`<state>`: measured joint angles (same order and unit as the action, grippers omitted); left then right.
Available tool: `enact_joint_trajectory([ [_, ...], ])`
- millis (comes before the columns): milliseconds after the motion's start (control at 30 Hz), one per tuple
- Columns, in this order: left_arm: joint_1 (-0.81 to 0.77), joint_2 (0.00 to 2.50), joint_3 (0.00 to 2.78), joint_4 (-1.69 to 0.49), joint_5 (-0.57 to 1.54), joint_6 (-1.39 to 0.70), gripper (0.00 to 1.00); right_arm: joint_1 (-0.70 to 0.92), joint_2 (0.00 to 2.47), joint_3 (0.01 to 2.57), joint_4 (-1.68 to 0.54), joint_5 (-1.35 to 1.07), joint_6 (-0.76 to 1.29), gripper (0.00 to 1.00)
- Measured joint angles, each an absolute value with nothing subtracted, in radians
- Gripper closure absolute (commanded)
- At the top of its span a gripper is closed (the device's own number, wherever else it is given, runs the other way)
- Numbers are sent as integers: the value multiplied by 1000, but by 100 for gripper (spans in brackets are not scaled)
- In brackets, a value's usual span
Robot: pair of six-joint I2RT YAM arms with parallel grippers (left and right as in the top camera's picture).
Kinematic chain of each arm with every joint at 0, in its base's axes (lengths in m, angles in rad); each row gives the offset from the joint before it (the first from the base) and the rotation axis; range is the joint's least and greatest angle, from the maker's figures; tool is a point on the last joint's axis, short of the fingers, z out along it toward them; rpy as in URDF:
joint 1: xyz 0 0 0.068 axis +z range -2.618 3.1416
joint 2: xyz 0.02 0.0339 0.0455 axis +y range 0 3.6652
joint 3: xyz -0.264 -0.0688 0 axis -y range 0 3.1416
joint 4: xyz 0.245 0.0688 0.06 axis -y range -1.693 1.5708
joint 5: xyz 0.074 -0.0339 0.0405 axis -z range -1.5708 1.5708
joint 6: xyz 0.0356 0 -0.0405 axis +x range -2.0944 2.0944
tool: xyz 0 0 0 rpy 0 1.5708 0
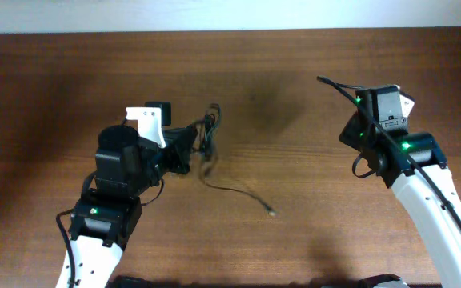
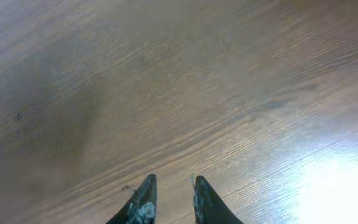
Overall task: Untangle cables
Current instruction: 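Release the right gripper and lower the bundle with the left gripper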
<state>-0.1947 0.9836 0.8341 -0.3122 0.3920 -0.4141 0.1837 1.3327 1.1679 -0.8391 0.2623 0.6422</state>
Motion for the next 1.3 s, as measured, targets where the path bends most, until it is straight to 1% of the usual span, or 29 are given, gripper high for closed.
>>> enact_joint_trajectory([
  [33,-195,984,834,-310,392,-432,100,184,1332,1168,-837,203,602,62],
  [100,-195,984,834,-280,393,-471,100,184,1332,1167,-836,-49,488,62],
  [167,-195,983,836,-249,382,-580,100,185,1332,1165,-837,-295,363,63],
  [200,-195,983,836,-250,363,-669,100,185,1332,1165,-839,-446,288,70],
  [233,-195,983,838,-278,323,-831,100,185,1332,1165,-840,-522,260,72],
  [300,-195,984,848,-392,273,-1069,100,185,1332,1164,-867,-639,229,73],
  [333,-195,994,850,-477,250,-1186,95,185,1333,1161,-885,-679,225,73],
  [367,-195,1028,854,-542,234,-1280,59,185,1333,1161,-889,-699,223,73],
  [400,-195,1093,857,-581,226,-1357,12,185,1333,1160,-890,-709,223,72],
  [433,-195,1173,856,-584,215,-1401,2,185,1334,1159,-890,-715,223,72],
  [500,-195,1267,859,-582,207,-1395,1,185,1334,1159,-894,-717,221,72],
  [533,-195,1364,859,-583,234,-1342,1,185,1334,1159,-901,-717,219,72],
  [567,-195,1396,859,-584,262,-1299,1,185,1335,1159,-920,-711,217,71],
  [633,-195,1417,859,-615,340,-1170,1,185,1335,1159,-934,-704,211,72],
  [667,-195,1417,859,-627,351,-1137,1,185,1335,1159,-938,-704,210,72],
  [733,-195,1417,859,-637,364,-1058,5,185,1335,1159,-966,-701,209,73],
  [833,-195,1416,859,-647,368,-1000,30,185,1335,1157,-1100,-698,184,72],
  [867,-195,1416,859,-648,371,-986,50,185,1335,1155,-1143,-698,162,72],
  [900,-195,1416,859,-657,364,-979,48,185,1335,1153,-1163,-698,145,72],
  [933,-200,1416,859,-661,348,-979,23,185,1335,1153,-1169,-698,135,71],
  [967,-224,1416,859,-663,311,-976,1,185,1335,1153,-1167,-696,131,67],
  [1033,-246,1416,851,-567,254,-979,1,185,1336,1153,-1156,-679,126,66],
  [1067,-240,1416,847,-453,249,-974,1,185,1337,1153,-1151,-666,125,62],
  [1100,-214,1416,865,-297,257,-955,1,185,1337,1153,-1152,-658,123,59],
  [1133,-183,1415,914,-252,263,-921,1,185,1337,1153,-1149,-646,124,57],
  [1167,-171,1414,968,-278,265,-888,1,185,1338,1152,-1144,-632,123,56],
  [1233,-170,1414,1084,-453,273,-821,1,185,1338,1152,-1135,-609,123,54],
  [1267,-170,1414,1104,-510,274,-799,20,185,1338,1152,-1135,-605,123,54],
  [1300,-170,1412,1112,-650,274,-785,44,185,1338,1152,-1133,-601,123,54],
])
